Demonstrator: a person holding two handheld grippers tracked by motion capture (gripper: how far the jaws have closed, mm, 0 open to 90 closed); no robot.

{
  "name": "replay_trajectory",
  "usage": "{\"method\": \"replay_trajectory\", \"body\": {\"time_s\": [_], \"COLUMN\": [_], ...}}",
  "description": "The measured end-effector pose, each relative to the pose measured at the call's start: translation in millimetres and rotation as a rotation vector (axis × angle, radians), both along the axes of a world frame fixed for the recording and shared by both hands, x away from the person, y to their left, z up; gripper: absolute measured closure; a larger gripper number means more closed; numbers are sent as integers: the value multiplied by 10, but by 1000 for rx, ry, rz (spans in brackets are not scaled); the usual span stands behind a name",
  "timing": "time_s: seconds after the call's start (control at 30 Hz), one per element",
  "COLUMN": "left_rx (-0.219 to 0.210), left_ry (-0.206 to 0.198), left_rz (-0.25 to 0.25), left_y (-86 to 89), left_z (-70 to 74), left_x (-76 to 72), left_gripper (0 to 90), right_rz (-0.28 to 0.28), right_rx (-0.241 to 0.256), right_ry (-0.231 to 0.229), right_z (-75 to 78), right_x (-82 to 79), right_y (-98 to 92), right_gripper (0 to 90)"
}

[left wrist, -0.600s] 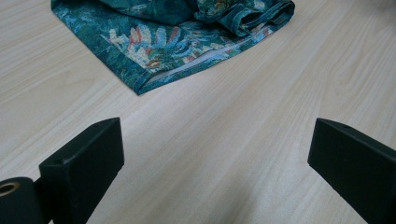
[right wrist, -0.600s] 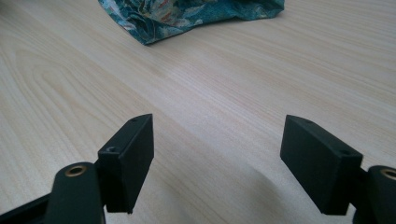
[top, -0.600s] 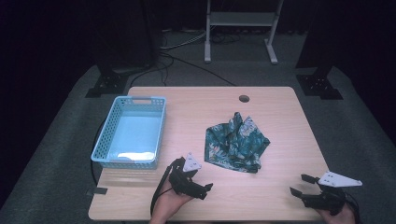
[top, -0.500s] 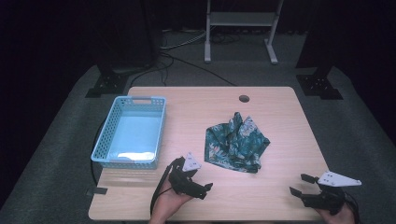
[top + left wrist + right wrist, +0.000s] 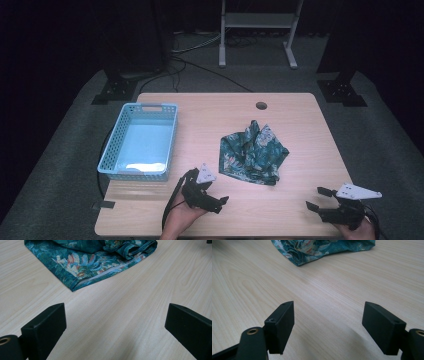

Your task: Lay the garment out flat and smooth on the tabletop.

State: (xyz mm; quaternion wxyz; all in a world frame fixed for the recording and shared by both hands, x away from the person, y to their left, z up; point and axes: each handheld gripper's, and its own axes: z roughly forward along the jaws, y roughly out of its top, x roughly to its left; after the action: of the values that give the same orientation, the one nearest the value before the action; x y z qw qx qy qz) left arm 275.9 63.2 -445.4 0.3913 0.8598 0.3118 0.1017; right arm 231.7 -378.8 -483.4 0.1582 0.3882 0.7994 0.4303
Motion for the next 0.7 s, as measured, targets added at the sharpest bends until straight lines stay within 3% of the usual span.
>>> {"method": "replay_trajectory", "body": {"time_s": [0.2,0.3,0.7], "left_rx": [-1,-4,-16], "left_ry": [1,-2,8], "left_rz": [0,5,10], "left_y": [4,21,63], "left_z": [-27,-25,-45], "left_x": [16,30,49], "left_gripper": [30,30,30], "right_rz": [25,42,91], "right_rx": [-3,-33,-58], "right_ry": [9,4,2], "right_z": [-3,27,175], "right_x": [48,89,360], "right_y": [58,108,234], "right_gripper": [254,254,255]}}
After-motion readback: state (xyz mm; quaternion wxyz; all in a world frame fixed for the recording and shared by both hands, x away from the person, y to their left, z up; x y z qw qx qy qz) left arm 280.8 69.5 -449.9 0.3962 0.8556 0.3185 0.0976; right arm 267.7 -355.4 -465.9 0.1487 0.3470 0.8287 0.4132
